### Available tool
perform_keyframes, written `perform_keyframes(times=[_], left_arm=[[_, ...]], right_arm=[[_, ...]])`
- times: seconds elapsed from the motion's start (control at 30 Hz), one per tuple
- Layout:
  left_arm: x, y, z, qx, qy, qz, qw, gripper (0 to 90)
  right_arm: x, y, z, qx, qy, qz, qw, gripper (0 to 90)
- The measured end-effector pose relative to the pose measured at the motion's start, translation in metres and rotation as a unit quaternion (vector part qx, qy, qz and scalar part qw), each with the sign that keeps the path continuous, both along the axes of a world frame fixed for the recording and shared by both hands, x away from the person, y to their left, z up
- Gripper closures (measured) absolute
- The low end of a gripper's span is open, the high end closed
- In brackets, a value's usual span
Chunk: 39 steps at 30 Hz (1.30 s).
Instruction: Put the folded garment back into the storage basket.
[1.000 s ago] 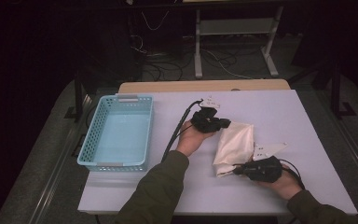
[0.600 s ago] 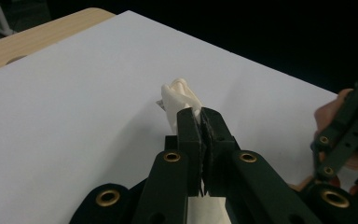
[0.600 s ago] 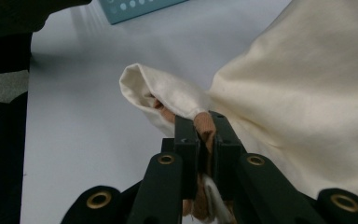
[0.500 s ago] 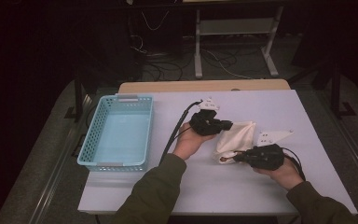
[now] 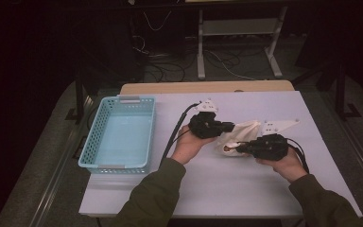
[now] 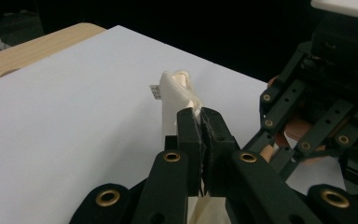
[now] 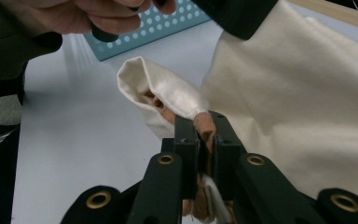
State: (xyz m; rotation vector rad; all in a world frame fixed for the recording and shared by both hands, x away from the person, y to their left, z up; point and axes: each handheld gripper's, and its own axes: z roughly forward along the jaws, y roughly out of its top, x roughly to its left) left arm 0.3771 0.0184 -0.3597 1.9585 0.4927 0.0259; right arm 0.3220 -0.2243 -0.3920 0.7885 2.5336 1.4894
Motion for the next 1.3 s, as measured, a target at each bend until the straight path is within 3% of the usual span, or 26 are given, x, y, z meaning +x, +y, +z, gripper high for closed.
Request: perform_keyframes(times=[0.53,0.9,1.3], left_arm=[[-0.002,0.02,0.012,-0.006,0.006,0.001,1.0,87.0],[0.0,0.047,0.023,0.013,0.008,0.029,0.9995,87.0],[0.007,0.09,0.042,0.002,0.005,0.056,0.9984,87.0]], right_arm=[[0.014,0.016,0.016,0.013,-0.001,-0.009,0.9999,82.9],[0.017,0.05,0.023,0.0,0.008,-0.008,0.9999,82.9],[0.028,0.09,0.046,-0.018,-0.007,0.005,0.9998,82.9]])
